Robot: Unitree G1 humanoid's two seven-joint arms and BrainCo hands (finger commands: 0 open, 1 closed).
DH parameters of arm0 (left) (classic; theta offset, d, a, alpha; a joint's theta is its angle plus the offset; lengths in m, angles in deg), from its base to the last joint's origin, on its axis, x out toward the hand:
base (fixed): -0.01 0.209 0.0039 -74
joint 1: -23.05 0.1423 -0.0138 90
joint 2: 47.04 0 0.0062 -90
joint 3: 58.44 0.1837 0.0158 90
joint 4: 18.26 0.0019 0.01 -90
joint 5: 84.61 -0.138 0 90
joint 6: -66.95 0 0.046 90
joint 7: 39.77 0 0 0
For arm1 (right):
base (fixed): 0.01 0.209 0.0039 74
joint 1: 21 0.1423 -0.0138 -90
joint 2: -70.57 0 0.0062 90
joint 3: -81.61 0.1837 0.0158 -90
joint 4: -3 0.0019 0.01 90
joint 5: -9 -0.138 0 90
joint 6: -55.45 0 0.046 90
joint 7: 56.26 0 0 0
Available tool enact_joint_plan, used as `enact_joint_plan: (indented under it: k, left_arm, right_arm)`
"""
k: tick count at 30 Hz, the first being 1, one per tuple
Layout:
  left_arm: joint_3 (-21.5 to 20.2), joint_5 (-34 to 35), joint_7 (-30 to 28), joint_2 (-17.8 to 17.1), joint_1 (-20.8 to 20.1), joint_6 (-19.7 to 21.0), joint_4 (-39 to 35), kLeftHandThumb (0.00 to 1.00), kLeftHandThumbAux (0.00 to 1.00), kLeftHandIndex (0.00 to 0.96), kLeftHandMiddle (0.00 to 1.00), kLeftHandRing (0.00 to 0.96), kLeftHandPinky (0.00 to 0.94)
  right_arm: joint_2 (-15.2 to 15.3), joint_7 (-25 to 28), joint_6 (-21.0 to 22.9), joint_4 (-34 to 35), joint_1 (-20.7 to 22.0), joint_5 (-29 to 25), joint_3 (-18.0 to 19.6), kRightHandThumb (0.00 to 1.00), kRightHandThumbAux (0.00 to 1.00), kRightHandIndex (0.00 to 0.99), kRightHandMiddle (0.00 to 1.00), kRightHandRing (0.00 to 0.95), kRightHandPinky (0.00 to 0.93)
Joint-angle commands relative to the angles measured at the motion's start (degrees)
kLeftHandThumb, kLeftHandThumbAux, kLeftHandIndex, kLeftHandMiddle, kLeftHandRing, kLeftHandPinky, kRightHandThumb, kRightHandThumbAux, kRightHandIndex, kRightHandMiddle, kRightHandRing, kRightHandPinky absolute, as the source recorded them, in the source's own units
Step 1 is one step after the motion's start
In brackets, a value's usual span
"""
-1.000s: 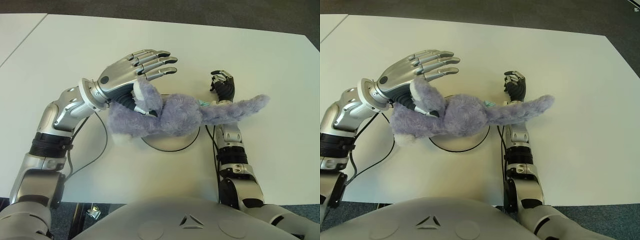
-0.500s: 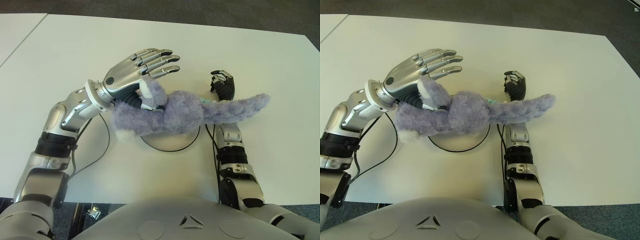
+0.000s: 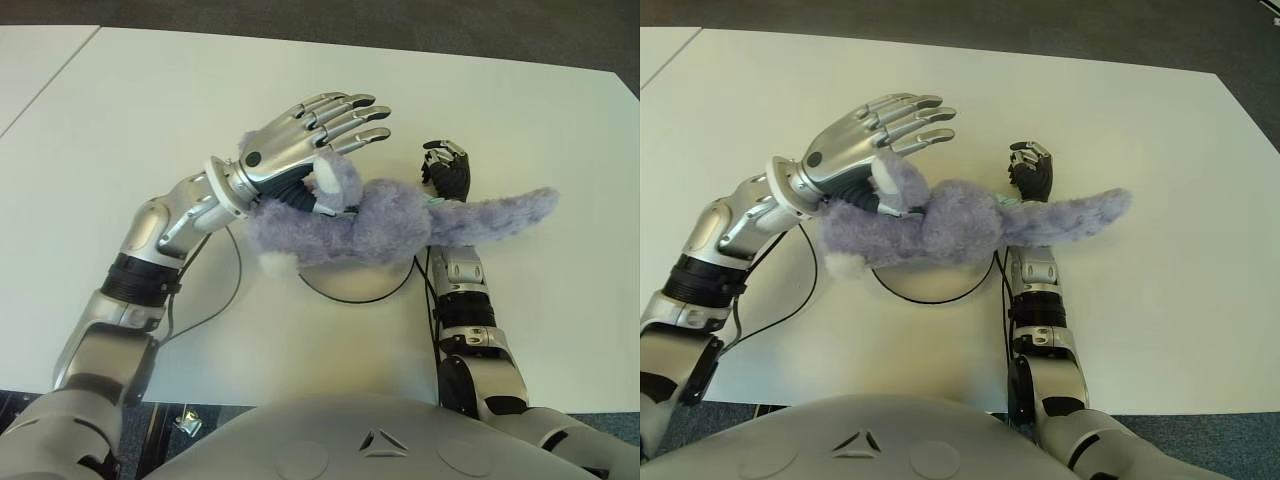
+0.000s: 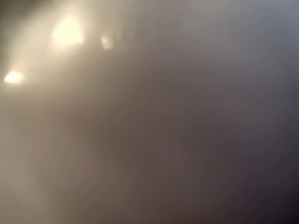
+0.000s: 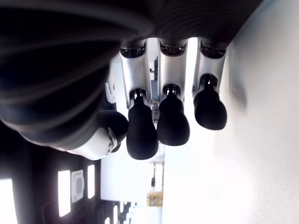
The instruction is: Put the doll into the plate.
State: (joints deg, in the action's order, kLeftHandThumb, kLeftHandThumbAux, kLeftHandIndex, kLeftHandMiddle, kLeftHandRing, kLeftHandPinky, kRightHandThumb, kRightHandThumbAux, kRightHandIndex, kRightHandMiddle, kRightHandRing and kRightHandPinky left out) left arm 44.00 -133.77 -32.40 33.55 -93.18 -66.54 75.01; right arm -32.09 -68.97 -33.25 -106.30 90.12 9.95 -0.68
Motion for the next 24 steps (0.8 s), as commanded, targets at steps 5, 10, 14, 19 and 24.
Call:
enact_joint_plan:
  k: [5, 10, 14, 19, 24]
  left_arm:
    - [2.9, -1.9, 0.4, 1.4, -1.7, 3.5, 0.7, 0.287, 0.206, 0.0, 0.0, 0.0, 0.0]
    - [4.6, -3.0, 0.6, 2.5, -3.4, 5.7, 1.3, 0.326, 0.204, 0.0, 0.0, 0.0, 0.0]
    - [5.6, -3.7, 1.2, 2.8, -4.1, 6.9, 1.5, 0.345, 0.203, 0.0, 0.0, 0.0, 0.0]
    - [6.9, -5.0, 2.4, 3.3, -5.4, 8.1, 2.4, 0.368, 0.2, 0.0, 0.0, 0.0, 0.0]
    - [8.0, -4.9, 2.1, 3.8, -6.1, 9.4, 2.2, 0.389, 0.201, 0.0, 0.0, 0.0, 0.0]
  right_arm:
    - [-0.8, -0.7, 4.4, -0.3, -2.1, 0.5, -0.2, 0.711, 0.714, 0.44, 0.723, 0.721, 0.722]
    - [-0.9, -0.2, 4.1, -0.7, -2.0, 0.0, 0.0, 0.711, 0.714, 0.442, 0.738, 0.74, 0.739]
    - [-0.9, 0.5, 3.7, -0.7, -2.1, -0.4, 0.1, 0.712, 0.713, 0.443, 0.749, 0.748, 0.742]
    - [-0.7, 1.4, 2.8, -1.4, -2.0, -0.9, 0.3, 0.713, 0.712, 0.443, 0.761, 0.753, 0.737]
    - [-0.6, 1.5, 3.1, -1.3, -2.0, -0.8, 0.3, 0.714, 0.712, 0.443, 0.767, 0.755, 0.733]
